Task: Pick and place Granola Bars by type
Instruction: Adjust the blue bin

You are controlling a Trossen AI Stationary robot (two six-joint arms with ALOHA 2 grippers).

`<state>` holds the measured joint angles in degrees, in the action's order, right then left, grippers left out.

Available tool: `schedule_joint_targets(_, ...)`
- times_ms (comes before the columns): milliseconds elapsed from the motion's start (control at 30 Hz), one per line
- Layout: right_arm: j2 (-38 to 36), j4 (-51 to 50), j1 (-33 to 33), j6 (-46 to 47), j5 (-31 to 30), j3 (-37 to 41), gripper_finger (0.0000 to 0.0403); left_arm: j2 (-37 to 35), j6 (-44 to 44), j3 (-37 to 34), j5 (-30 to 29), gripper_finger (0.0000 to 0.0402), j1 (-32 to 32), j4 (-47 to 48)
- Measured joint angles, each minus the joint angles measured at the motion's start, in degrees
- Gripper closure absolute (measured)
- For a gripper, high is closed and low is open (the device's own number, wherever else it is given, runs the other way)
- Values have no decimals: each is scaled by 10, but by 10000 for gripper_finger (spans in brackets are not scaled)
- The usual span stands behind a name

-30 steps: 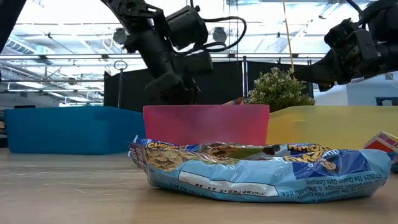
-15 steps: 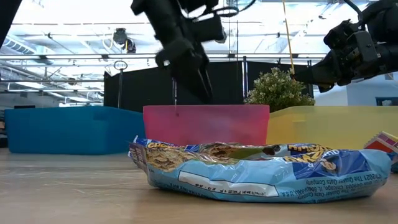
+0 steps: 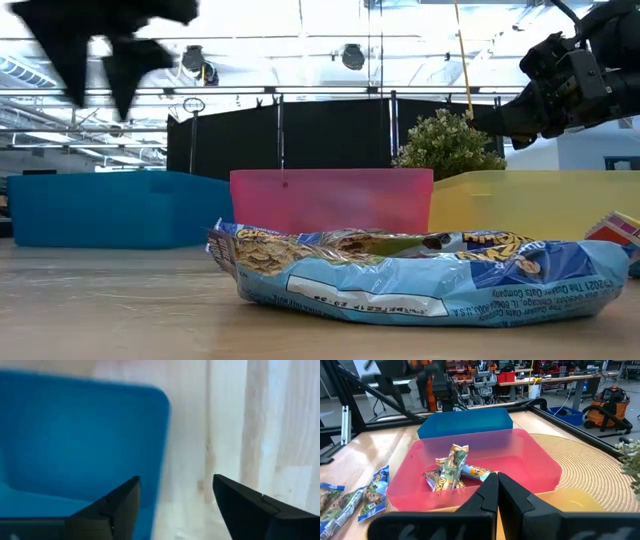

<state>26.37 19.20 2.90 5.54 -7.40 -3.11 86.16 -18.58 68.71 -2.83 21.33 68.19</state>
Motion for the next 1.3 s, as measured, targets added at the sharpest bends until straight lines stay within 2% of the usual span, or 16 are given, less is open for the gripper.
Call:
schedule_joint_targets(167, 0, 12, 0, 13, 0, 0, 403, -43, -30, -83, -22, 172, 42, -45)
schedule_joint_targets(267, 0, 25, 0, 13, 0, 0, 403, -46, -35, -106, -31, 174, 38, -50)
schedule_joint_targets(533, 0, 16, 0, 24, 0, 0, 403, -47, -39, -170, -3, 174, 13, -81)
schedule_joint_targets(733, 0, 11, 0, 21, 0, 0, 403, -47, -65, -196, 19, 174, 2, -100)
schedule_joint_targets(900, 0, 11, 0, 18, 0, 0, 403, -47, -133, -197, 28, 182, 1, -108)
schedule_joint_targets(1000, 0, 11, 0, 17, 0, 0, 403, -47, -170, -197, 29, 215, 1, -124)
schedule_joint_targets(1300, 0, 11, 0, 17, 0, 0, 403, -47, -176, -197, 29, 374, 1, -158)
